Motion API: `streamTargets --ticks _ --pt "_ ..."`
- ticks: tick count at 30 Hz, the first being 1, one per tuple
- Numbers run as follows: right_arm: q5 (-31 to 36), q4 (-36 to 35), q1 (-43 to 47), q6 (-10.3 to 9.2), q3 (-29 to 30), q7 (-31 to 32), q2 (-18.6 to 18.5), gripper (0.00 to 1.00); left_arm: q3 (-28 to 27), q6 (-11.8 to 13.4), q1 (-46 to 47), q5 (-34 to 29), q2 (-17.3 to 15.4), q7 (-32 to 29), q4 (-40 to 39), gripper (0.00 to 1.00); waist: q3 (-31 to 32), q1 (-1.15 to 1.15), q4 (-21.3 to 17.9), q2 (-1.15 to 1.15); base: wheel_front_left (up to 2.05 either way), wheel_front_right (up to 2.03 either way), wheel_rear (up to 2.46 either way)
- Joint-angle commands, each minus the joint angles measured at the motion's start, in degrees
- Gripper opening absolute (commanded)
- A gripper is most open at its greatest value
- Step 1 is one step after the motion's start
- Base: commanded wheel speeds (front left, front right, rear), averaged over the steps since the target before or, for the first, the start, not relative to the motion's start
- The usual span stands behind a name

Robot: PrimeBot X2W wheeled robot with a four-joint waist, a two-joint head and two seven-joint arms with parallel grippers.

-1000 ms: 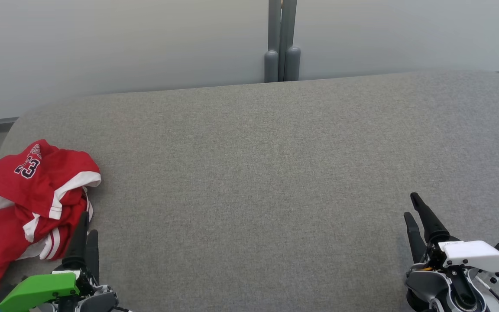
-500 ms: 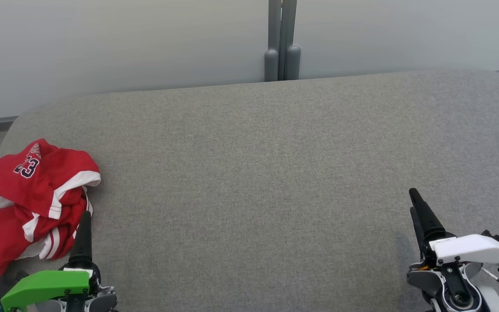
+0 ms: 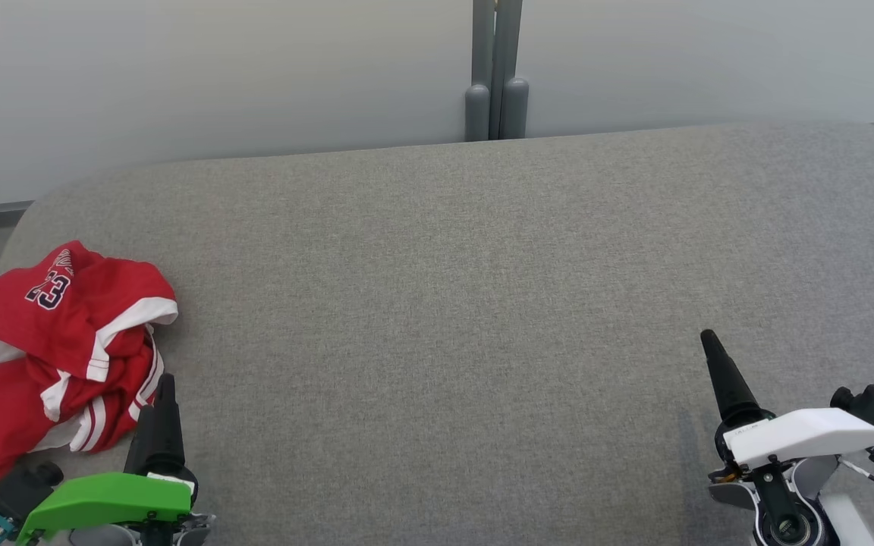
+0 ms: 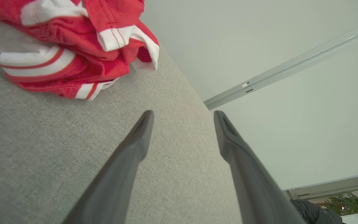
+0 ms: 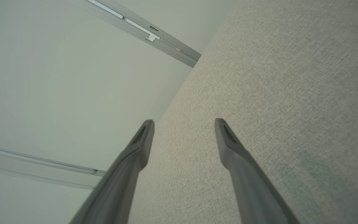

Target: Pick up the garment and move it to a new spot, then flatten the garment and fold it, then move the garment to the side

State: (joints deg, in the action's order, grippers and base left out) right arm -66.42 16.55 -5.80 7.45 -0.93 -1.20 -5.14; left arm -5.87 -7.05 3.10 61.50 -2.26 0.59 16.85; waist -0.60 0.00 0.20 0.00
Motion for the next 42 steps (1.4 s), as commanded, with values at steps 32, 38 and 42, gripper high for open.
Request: streamTargets --ticks 32,38,42 --pt "26.11 -0.42 0.74 0.03 -3.66 -6.61 -2.21 1.0 2.84 1.39 -1.01 -27.82 -0.54 6.75 -0.23 1.0 -0.02 0.0 0.36 0.0 0.0 0.0 0.0" --pt "30.2 -0.27 1.07 0.03 -4.79 -7.51 -2.66 1.0 4.21 0.95 -0.98 -32.42 -0.68 7.78 0.05 1.0 0.04 0.0 0.55 0.0 0.0 0.0 0.0" --pt "32.79 -0.18 1.23 0.04 -5.41 -8.11 -2.78 1.0 4.92 0.95 -1.09 -35.31 -0.75 8.37 -0.03 1.0 0.08 0.0 0.64 0.0 0.0 0.0 0.0"
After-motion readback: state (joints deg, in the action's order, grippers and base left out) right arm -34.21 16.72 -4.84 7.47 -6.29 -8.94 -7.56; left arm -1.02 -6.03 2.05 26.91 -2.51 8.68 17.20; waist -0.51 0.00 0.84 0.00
